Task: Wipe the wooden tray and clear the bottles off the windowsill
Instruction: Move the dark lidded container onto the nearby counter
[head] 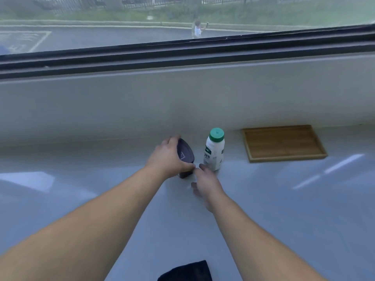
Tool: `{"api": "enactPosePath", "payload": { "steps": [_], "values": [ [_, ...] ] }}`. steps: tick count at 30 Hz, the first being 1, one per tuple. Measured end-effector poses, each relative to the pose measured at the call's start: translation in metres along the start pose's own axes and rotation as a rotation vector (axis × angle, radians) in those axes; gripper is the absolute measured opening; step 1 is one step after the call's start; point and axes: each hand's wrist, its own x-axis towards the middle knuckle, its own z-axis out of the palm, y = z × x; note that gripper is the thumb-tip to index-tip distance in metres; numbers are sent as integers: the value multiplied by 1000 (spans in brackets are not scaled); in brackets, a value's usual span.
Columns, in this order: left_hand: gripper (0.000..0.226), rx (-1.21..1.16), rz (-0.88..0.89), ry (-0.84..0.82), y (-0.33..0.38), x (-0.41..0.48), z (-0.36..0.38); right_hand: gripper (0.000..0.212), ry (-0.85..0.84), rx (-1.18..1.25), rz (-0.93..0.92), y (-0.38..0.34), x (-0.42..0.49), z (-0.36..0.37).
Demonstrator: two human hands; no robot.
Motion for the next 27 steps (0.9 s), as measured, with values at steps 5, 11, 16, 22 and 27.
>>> {"api": "enactPosePath", "payload": {
  "steps": [5,11,16,22,27],
  "values": [
    [113,-30,12,30,-9,-6,-3,19,-90,227,25,-1,3,14],
    [105,-78,-83,175,-70,-60,-32,14,-135,224,1,-4,-28,79],
    [107,-82,-233,278,-158,-140,-69,24,-256,91,6,10,-88,178],
    [107,-131,-448,403,-288,-286,-106,30,-463,-117,21,61,-181,322],
    [104,-169,-649,502,-401,-436,-122,25,-609,-267,48,135,-275,452]
  ]
}}
